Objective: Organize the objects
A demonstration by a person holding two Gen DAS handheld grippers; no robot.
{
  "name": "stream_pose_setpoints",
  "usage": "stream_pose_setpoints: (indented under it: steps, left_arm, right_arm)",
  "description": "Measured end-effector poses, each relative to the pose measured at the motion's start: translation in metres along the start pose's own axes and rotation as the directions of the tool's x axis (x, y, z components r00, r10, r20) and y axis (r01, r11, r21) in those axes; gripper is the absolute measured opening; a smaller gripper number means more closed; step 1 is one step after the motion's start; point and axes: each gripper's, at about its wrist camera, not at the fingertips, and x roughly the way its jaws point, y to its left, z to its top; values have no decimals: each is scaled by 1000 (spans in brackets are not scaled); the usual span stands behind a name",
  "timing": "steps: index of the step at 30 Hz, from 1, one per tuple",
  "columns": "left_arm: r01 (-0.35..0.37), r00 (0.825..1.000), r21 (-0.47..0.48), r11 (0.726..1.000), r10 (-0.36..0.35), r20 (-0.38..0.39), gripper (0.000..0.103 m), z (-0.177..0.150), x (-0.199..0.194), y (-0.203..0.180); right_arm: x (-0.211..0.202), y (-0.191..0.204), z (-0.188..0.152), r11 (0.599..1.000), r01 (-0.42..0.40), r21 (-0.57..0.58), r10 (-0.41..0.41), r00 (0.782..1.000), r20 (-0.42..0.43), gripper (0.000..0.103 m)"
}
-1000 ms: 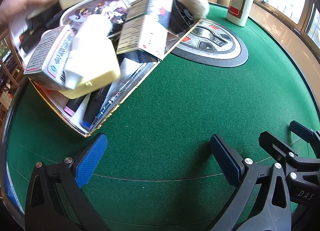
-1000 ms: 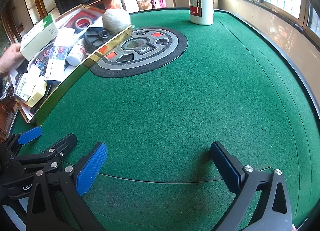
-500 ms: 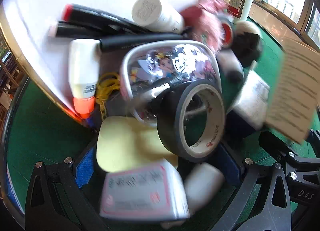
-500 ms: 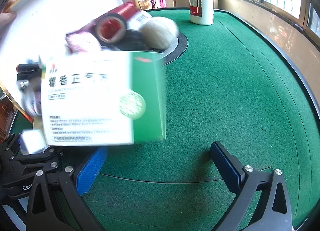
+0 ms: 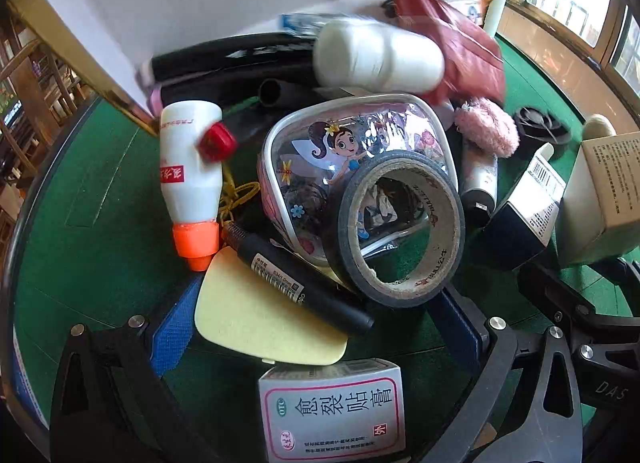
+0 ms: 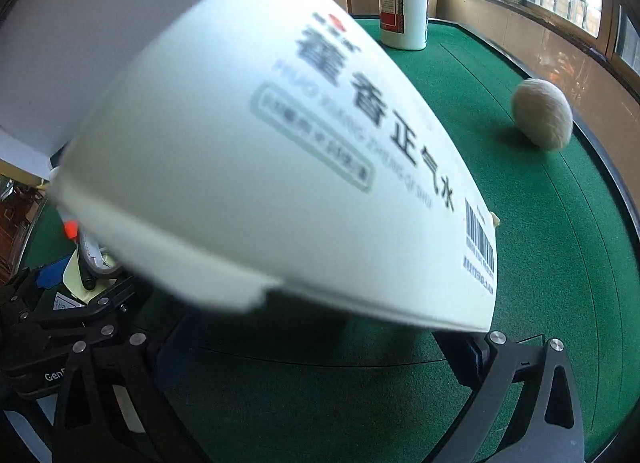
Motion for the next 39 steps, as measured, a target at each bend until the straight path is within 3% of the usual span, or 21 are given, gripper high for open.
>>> stream_pose_setpoints:
  steps: [39]
  left_arm:
    - [0, 1000, 2, 1000, 0, 1, 103, -1, -2, -6]
  right_arm:
    - [1, 1, 2, 1000, 1, 0, -1, 1000, 0, 103]
